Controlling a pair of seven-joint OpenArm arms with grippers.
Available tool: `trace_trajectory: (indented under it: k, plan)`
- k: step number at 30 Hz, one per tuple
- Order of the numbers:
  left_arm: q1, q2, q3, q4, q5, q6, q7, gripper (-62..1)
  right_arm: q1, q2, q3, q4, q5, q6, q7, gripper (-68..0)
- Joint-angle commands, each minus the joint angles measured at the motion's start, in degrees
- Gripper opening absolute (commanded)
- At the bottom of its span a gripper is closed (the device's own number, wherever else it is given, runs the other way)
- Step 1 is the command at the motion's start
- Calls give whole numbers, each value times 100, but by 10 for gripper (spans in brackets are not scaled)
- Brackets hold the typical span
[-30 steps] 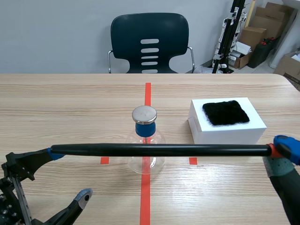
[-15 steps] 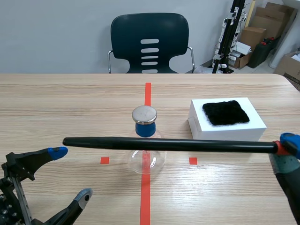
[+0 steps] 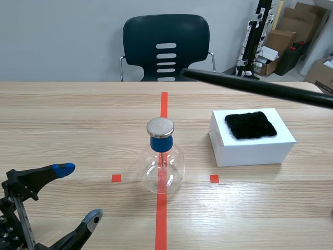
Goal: Do the electroscope experiment. move the rod toward and away from the electroscope
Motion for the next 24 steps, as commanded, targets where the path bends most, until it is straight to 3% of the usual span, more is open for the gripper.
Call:
trace_trajectory:
  k: [1,7,16,24]
  plan:
    - [-31,-20,-33,107,-33,-9,-81,14,13,2,212,76,236,26,28,-674]
    - [-31,-20,-33,107,-31,-9,-81,14,428,31,938,-153,815,448,9,-674]
    - [-31,-20,-33,107,-31,-9,-81,14,1333,52,1674,-992,831,1174,57,-674]
    - [-31,-20,-33,107,-33,-9,-81,14,1486,227,1843,-1421,824,1248,289,-674]
